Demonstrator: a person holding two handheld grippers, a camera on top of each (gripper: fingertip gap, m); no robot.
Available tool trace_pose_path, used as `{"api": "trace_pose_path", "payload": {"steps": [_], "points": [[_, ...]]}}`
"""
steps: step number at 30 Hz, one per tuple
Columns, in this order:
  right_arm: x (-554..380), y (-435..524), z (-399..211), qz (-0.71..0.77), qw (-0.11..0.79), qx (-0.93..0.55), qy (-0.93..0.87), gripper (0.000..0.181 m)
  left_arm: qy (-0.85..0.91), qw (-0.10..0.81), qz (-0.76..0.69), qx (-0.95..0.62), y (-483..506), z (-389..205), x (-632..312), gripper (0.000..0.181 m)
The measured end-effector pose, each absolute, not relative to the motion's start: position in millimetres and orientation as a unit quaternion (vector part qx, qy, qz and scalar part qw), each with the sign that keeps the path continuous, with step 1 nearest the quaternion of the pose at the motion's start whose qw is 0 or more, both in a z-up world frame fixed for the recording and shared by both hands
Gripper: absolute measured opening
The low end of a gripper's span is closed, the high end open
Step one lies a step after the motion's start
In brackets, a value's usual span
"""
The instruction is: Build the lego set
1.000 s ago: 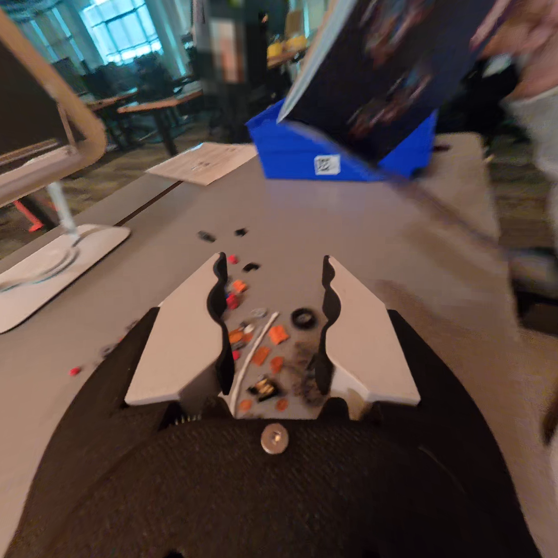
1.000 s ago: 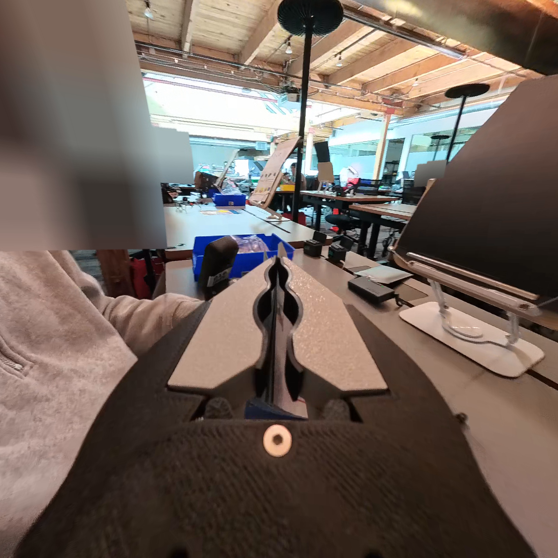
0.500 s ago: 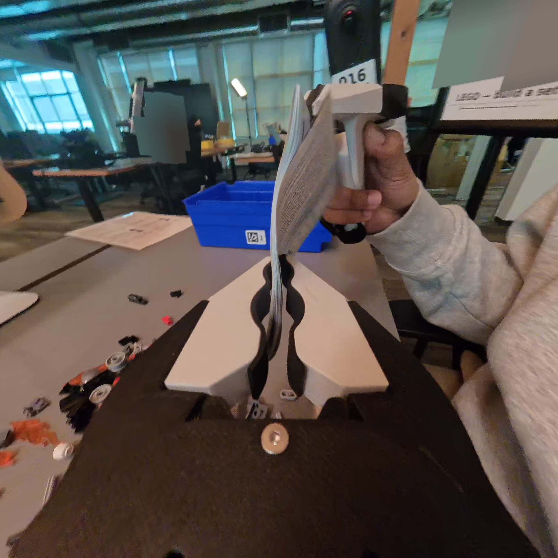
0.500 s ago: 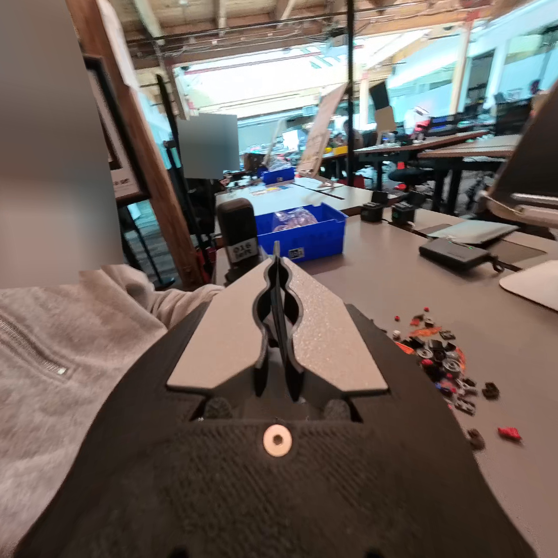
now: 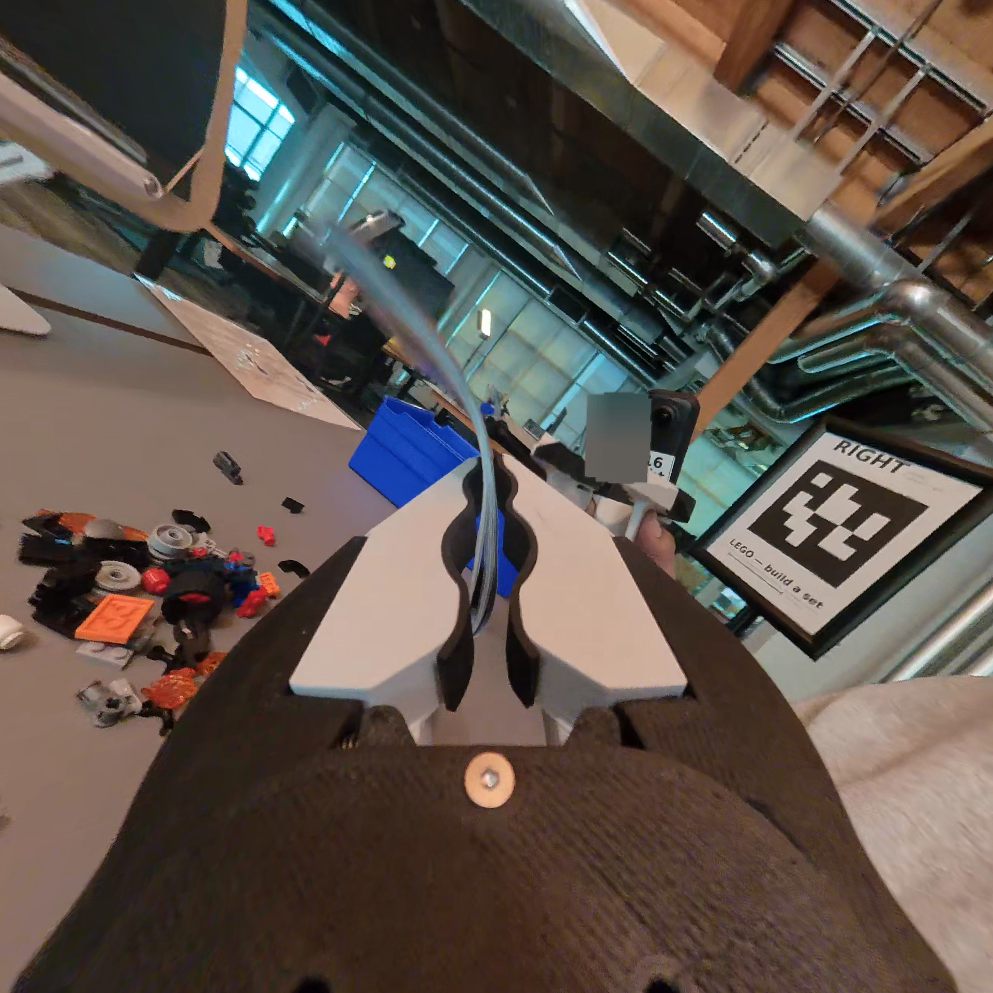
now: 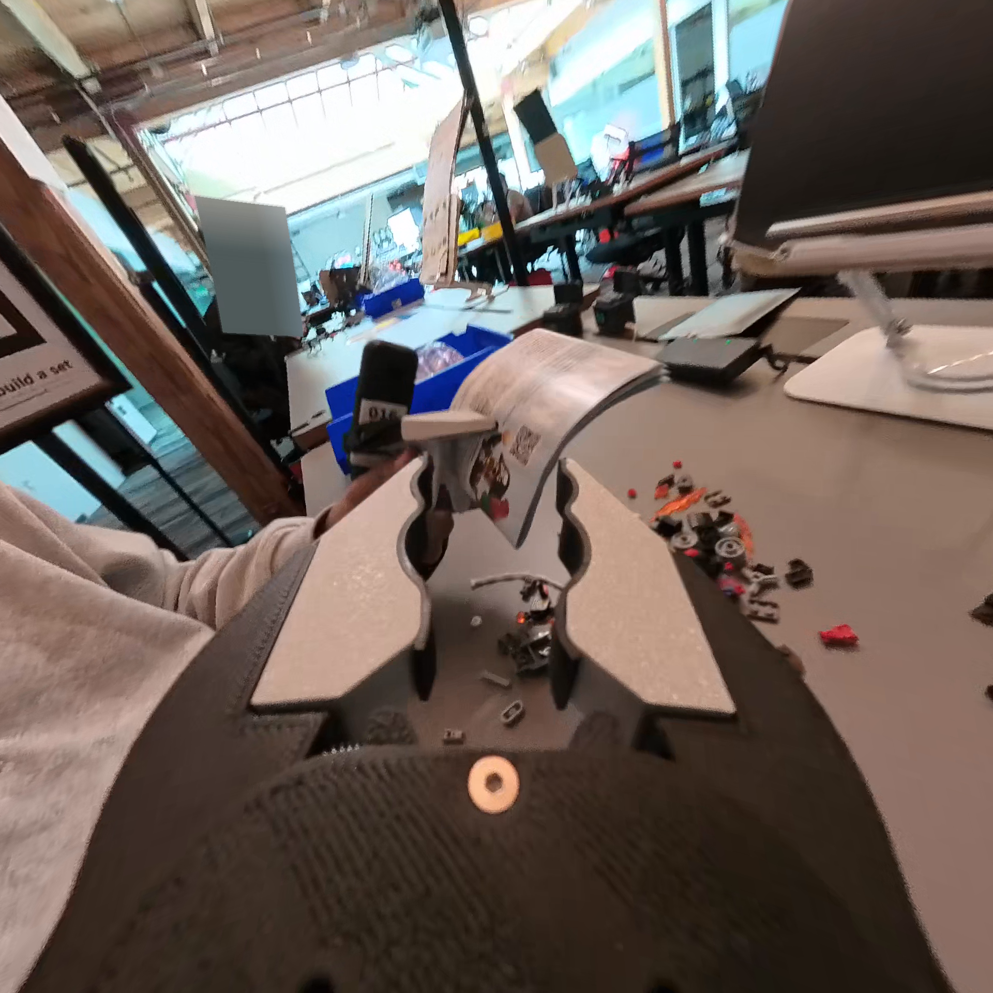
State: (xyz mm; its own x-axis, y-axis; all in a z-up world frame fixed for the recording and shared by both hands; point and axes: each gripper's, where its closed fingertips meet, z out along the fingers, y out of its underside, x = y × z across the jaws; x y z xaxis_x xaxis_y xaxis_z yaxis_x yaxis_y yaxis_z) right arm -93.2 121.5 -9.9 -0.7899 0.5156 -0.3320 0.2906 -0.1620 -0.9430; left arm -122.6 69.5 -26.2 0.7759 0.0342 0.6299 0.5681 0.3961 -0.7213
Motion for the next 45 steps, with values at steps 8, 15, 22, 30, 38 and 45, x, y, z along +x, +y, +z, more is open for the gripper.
{"api": "trace_pose_path", "payload": {"steps": [8,15,22,30,38,45], "points": [[-69,91,-1,0.745,-0.066,-0.26,-0.61,0.085,-0.03,0.6,0.41,-0.686,73,-30,-114,0.0],[-76,118,1,0.77,-0.134,-0.285,-0.556,0.091,0.135,0.423,0.645,-0.621,74,-30,-104,0.0],[-76,113,-7,0.768,-0.207,-0.289,-0.533,0.047,0.19,0.413,0.67,-0.587,81,-29,-89,0.0],[-90,125,-7,0.782,-0.135,-0.309,-0.524,0.004,0.114,0.51,0.556,-0.646,85,-34,-93,0.005],[-98,143,1,0.792,-0.034,-0.317,-0.521,0.003,-0.074,0.672,0.172,-0.716,94,-44,-89,0.039],[-101,141,2,0.754,0.096,-0.323,-0.564,0.0,-0.198,0.75,-0.032,-0.631,87,-21,-95,0.062]]}}
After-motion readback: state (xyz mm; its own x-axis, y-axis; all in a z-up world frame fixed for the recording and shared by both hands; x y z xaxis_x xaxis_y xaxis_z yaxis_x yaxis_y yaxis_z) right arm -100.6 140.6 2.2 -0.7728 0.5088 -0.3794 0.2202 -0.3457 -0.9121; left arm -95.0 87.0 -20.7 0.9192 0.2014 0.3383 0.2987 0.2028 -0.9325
